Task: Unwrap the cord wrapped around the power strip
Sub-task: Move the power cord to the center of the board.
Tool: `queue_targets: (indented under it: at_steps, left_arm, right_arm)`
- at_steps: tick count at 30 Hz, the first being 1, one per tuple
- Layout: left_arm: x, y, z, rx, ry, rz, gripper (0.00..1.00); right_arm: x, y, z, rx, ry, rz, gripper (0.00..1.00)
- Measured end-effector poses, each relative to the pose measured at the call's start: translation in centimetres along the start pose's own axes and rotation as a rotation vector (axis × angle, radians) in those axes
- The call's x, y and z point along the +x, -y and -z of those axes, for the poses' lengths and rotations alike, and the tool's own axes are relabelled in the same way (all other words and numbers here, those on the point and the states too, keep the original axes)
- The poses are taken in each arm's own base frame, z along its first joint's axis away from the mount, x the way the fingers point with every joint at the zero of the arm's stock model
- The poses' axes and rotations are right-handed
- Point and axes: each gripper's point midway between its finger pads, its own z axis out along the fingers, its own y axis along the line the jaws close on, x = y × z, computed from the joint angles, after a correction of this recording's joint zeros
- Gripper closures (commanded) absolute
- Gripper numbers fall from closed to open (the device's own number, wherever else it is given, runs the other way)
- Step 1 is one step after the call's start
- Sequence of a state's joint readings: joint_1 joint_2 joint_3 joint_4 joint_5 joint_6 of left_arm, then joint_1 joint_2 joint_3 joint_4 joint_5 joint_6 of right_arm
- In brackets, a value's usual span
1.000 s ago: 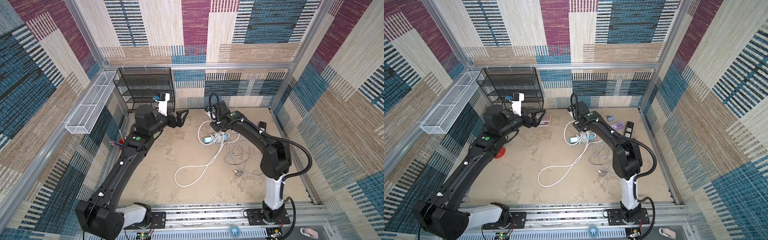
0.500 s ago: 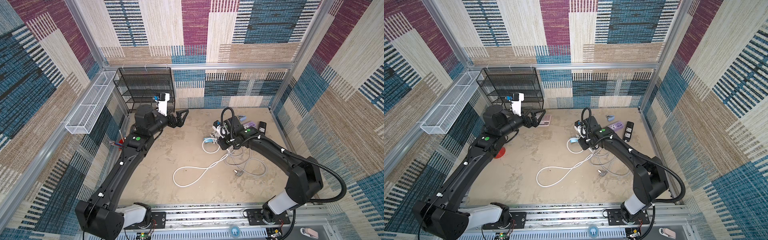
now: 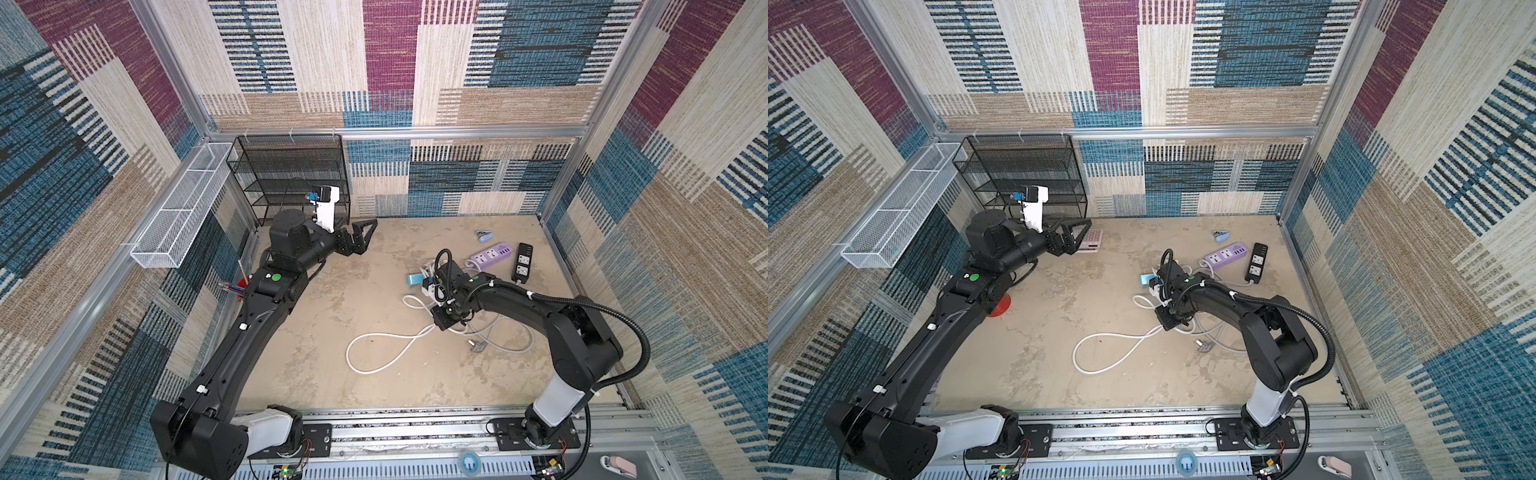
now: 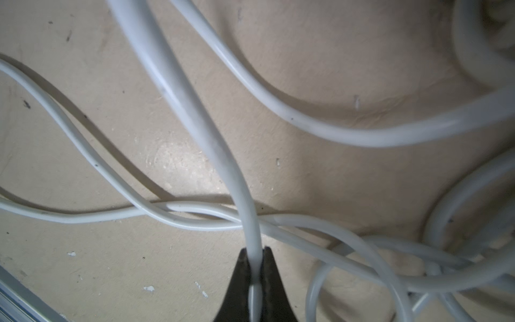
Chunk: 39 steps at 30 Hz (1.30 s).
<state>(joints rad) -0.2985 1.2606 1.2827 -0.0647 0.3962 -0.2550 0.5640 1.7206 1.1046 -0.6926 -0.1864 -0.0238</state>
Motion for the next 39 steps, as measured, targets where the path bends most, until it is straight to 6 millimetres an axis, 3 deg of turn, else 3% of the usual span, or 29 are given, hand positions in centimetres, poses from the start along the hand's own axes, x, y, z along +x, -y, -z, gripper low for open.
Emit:
queue_targets:
  at_steps: [2, 6, 9, 11, 20, 28, 34, 39]
  left_arm:
    - [0.0, 0.0, 0.0, 0.0, 0.0, 0.0, 0.01]
    - [0.0, 0.0, 0.0, 0.0, 0.0, 0.0, 0.01]
    - [0.0, 0.0, 0.0, 0.0, 0.0, 0.0, 0.01]
    - [0.0, 0.0, -0.1, -0.001, -0.001, 0.001, 0.01]
    - [0.1, -0.1, -0.1, -0.001, -0.002, 0.001, 0.01]
    - [0.1, -0.1, -0.1, -0.001, -0.003, 0.001, 0.01]
    - [0.9, -0.4, -0.9, -0.002, -0.026, 0.011, 0.01]
    - [0.9, -0.4, -0.9, 0.0, -0.027, 0.011, 0.01]
  right_arm:
    - [0.3, -0.6, -0.5, -0.016, -0.009, 0.011, 0.92]
    - [1.1, -1.8, -0.8, -0.059, -0.022, 0.008, 0.54]
    - [0.3, -2.6, 1.0, -0.084, 0.034, 0.02, 0.32]
    - [-1.1, -3.0, 2.9, -0.092, 0.096, 0.03, 0.25]
    - [-6.5, -3.5, 9.6, -0.064, 0.311, 0.062, 0.19]
    - [-8.8, 1.6, 13.4, 0.063, 0.442, -0.044, 0.18]
    - [-9.6, 6.8, 14.0, 0.141, 0.514, -0.173, 0.19]
    - [-10.3, 10.5, 11.8, 0.166, 0.527, -0.274, 0.2]
